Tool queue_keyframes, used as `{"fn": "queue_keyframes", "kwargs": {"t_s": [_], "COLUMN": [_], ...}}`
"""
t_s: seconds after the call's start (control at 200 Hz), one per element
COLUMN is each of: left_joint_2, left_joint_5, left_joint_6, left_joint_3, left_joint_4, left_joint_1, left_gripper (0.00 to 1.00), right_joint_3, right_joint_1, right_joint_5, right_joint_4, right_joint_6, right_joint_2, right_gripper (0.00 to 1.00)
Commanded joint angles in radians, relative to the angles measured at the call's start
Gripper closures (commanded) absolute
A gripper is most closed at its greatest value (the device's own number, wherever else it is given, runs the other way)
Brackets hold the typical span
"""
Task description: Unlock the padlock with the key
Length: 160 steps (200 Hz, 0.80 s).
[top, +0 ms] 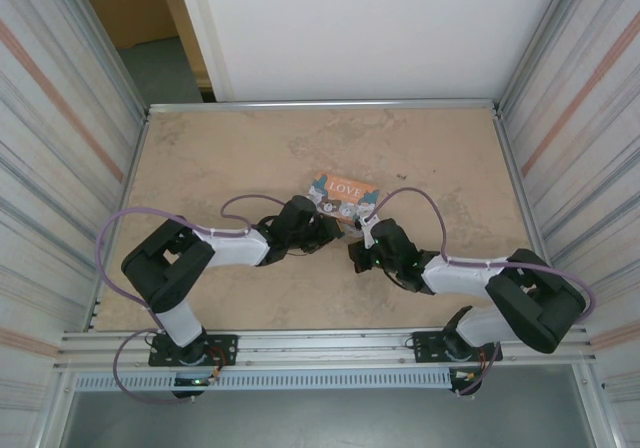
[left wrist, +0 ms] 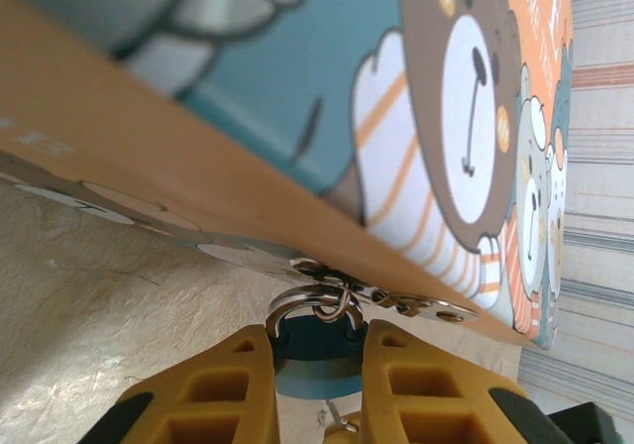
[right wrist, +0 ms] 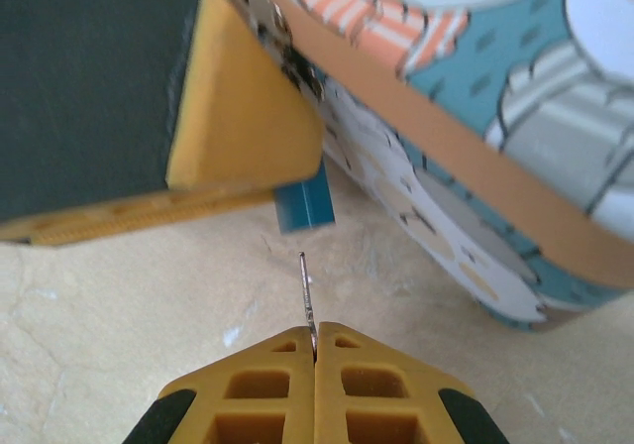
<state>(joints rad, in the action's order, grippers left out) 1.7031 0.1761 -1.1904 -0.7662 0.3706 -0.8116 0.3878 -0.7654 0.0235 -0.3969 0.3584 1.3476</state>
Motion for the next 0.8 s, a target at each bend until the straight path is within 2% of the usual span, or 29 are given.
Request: {"fn": "queue_keyframes", "kwargs": {"t_s": [0.0,0.797], "left_joint_2": [-0.048,-0.057], "left_joint_5": [0.019,0.033], "left_joint_6": [0.011,-0.014], "left_joint_3": [-0.021,-0.028], "left_joint_4": [0.027,0.025], "left_joint_1": [-0.006,-0.009], "left_gripper": [0.9,0.9], "right_joint_3": [0.03,-0.012], "right_joint_1": [0.003,-0.018], "right_joint_5": [-0.036,-0.053], "right_joint_4": [-0.046,-0.148], "right_joint_6": [-0.01,-0.039], "right_joint_2": [0.007,-0.007], "right_gripper": [1.0,1.0]}}
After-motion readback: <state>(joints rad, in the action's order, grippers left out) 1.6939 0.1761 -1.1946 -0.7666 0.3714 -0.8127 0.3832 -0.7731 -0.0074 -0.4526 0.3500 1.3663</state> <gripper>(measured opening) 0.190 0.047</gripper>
